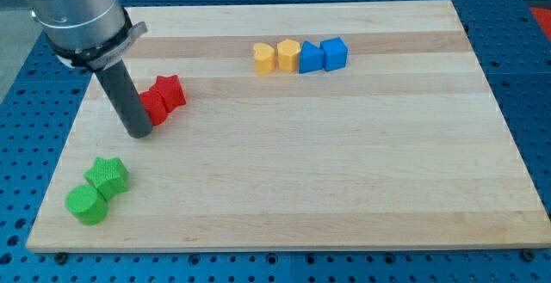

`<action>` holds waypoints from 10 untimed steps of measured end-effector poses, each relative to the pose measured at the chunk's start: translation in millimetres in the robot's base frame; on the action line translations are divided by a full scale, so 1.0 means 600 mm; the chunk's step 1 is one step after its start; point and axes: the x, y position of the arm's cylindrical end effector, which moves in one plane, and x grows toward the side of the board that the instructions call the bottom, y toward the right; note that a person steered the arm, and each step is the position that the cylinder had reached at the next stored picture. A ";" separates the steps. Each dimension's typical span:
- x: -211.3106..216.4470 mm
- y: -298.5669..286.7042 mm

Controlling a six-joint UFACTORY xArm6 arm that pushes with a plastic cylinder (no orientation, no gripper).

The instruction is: Slide the red circle up a bit

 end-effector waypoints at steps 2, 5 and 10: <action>-0.001 0.037; -0.010 0.082; -0.027 -0.030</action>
